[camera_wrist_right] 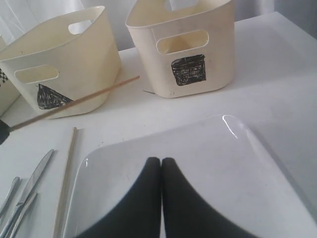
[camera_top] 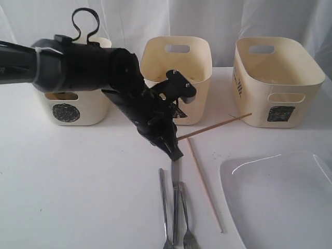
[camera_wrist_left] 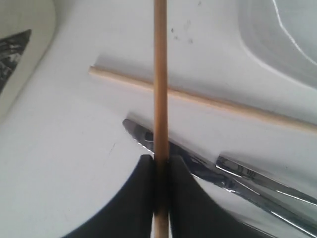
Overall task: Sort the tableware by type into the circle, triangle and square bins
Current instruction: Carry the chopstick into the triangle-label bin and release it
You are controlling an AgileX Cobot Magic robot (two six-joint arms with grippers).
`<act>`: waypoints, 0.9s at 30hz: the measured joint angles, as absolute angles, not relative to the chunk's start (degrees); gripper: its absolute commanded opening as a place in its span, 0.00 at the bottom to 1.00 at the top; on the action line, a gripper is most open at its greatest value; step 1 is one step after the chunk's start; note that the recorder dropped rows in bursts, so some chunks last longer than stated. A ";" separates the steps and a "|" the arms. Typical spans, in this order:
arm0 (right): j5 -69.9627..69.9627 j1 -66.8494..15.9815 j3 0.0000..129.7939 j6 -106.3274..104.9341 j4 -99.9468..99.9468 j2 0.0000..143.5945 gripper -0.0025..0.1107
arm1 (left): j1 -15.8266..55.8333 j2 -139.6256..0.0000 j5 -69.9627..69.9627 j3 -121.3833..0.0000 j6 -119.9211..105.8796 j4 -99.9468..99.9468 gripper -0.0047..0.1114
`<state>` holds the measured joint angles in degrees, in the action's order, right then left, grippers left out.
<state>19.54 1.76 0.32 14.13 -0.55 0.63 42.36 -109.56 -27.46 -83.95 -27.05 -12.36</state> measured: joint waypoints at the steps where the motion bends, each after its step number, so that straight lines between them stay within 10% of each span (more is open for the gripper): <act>1: 19.54 1.76 0.32 14.13 -0.55 0.63 0.02 | 42.36 -108.71 -27.46 -83.95 -27.07 -12.36 0.04; 27: 19.54 1.76 0.32 14.13 -0.55 0.63 0.02 | 35.34 -102.71 -27.30 -100.16 -12.13 -7.05 0.04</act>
